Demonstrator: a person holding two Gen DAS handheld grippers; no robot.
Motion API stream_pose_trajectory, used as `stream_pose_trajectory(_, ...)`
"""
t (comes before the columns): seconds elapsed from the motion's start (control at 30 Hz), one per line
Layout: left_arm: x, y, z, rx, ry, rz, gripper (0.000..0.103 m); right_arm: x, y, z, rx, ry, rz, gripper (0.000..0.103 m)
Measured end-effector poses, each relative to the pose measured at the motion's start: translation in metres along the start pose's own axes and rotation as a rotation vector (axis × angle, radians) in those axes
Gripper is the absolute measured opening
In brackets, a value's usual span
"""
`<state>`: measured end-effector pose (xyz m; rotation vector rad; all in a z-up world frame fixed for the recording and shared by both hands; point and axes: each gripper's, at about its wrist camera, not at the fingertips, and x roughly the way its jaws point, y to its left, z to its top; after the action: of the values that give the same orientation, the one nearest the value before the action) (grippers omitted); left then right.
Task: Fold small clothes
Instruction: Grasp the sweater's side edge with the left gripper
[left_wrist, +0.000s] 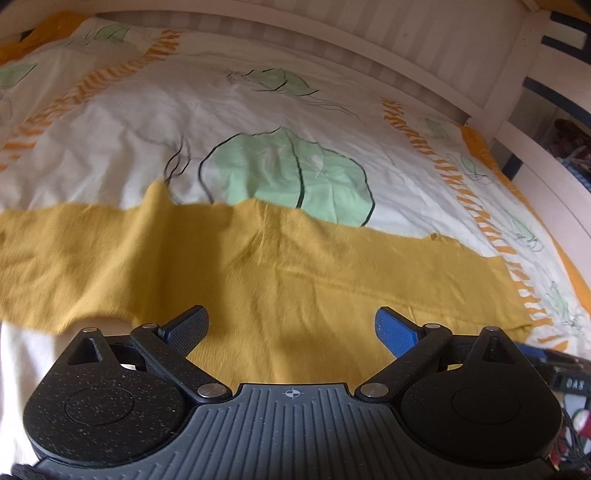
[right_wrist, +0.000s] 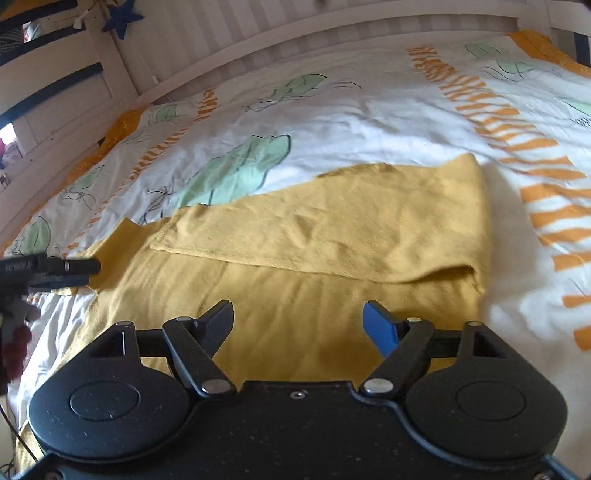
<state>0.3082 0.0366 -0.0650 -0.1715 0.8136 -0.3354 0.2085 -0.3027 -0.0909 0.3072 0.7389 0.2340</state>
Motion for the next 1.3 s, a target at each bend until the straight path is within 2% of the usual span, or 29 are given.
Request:
stream_pose_trajectory(0.17, 0.030, -0.001, 0.027, -0.025, 0.024, -0.008, 0.098, 0.002, -0.017, -0.003, 0.049, 0.003, 0.043, 0.086)
stream_pose_trajectory(0.37, 0.061, 0.005, 0.043, -0.044, 0.066, 0.036, 0.097, 0.006, -0.018, -0.005, 0.011, 0.019, 0.075, 0.089)
stream_pose_trajectory(0.43, 0.070, 0.005, 0.044, -0.046, 0.092, 0.014, 0.086, 0.006, -0.021, -0.003, 0.028, 0.021, 0.093, 0.089)
stream_pose_trajectory(0.57, 0.083, -0.002, 0.043, -0.046, 0.144, -0.006, 0.078, 0.007, -0.029, 0.000, 0.085, 0.024, 0.115, 0.089)
stream_pose_trajectory(0.7, 0.095, -0.004, 0.042, -0.061, 0.173, 0.014, 0.075, 0.006, -0.026, 0.001, 0.077, 0.032, 0.109, 0.089)
stream_pose_trajectory(0.77, 0.095, -0.003, 0.043, -0.090, 0.158, 0.027, 0.068, 0.006, -0.023, 0.001, 0.061, 0.035, 0.106, 0.090)
stream_pose_trajectory(0.87, 0.095, 0.003, 0.046, -0.166, 0.147, 0.066, 0.039, 0.008, -0.020, 0.000, 0.047, 0.037, 0.103, 0.093)
stream_pose_trajectory(0.9, 0.094, 0.005, 0.046, -0.191, 0.141, 0.076, 0.018, 0.008, -0.020, 0.000, 0.047, 0.036, 0.103, 0.093)
stream_pose_trajectory(0.93, 0.093, 0.007, 0.047, -0.209, 0.131, 0.070, 0.008, 0.009, -0.020, 0.000, 0.047, 0.035, 0.101, 0.093)
stream_pose_trajectory(1.03, 0.083, 0.008, 0.047, -0.253, 0.105, 0.047, 0.007, 0.008, -0.021, 0.000, 0.050, 0.027, 0.089, 0.093)
stream_pose_trajectory(1.3, 0.017, -0.009, 0.058, -0.252, 0.005, -0.022, 0.007, -0.001, -0.036, 0.004, 0.114, -0.018, 0.032, 0.097)
